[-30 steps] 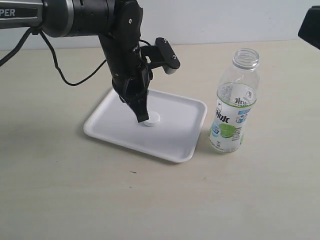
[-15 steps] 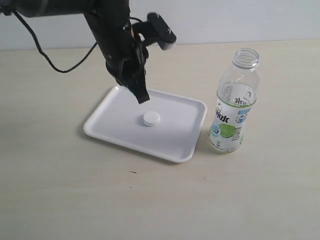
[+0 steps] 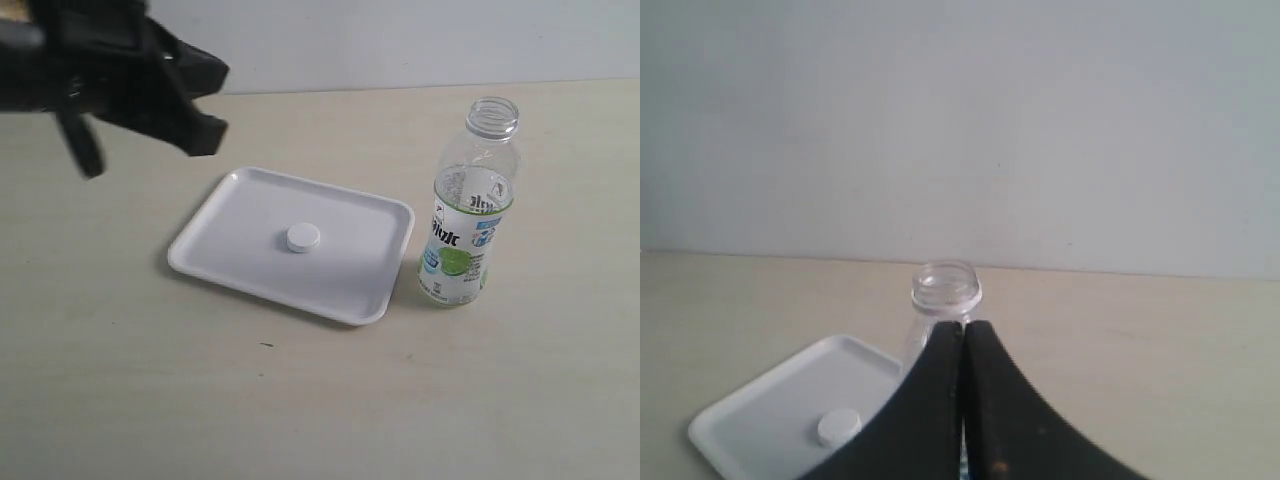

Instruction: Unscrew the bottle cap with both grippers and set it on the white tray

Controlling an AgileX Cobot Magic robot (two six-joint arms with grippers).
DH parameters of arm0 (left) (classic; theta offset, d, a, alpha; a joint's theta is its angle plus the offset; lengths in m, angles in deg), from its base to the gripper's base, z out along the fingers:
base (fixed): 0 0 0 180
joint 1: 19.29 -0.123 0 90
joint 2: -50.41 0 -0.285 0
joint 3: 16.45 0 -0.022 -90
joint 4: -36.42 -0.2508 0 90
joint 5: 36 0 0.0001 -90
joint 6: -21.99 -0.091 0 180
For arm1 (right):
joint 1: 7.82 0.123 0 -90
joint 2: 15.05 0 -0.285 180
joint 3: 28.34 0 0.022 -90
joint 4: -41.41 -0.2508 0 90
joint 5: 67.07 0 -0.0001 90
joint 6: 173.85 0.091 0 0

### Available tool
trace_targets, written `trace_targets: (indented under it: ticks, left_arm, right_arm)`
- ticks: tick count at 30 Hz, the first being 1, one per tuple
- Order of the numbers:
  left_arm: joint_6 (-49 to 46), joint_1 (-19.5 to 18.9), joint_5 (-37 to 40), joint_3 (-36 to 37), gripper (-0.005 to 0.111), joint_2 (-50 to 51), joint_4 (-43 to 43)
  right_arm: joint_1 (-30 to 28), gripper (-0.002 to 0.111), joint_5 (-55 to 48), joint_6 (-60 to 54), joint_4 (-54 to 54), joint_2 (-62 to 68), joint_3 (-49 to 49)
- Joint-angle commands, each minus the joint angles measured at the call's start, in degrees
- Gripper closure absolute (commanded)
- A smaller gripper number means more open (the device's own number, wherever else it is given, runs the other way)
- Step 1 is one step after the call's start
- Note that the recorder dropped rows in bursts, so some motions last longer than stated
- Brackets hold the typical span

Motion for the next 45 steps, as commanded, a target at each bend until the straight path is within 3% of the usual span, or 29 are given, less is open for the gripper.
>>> trace_targets:
  ticks: [1, 6, 9, 16, 23, 45]
  left_arm:
    - [1.7, 0.8, -15.8, 17.7, 0.107, -18.7, 6.3]
    - [7.9, 0.8, -24.4, 33.6, 0.107, -39.2, 6.3]
    - [9.8, 0.8, -25.7, 41.2, 0.107, -51.1, 6.3]
    - [7.1, 0.4, -24.1, 49.4, 0.107, -70.9, 6.3]
    - [5.9, 0.4, -20.6, 49.4, 0.107, -71.3, 6.5]
    - [6.7, 0.4, -20.5, 49.4, 0.107, -71.3, 6.9]
  right_arm:
    - [-0.2, 0.108, -1.0, -1.3, -1.1, -0.1, -2.9]
    - [-0.2, 0.108, -0.5, -12.9, -10.9, -0.1, -6.0]
    - [-0.2, 0.108, -0.4, -15.5, -12.1, -0.1, -8.1]
    - [-0.2, 0.108, -0.3, -17.5, -12.3, -0.1, -10.1]
    - [-0.2, 0.108, -0.3, -17.5, -12.0, 0.0, -10.1]
    - [-0.2, 0.108, -0.6, -17.9, -11.4, -0.7, -10.0]
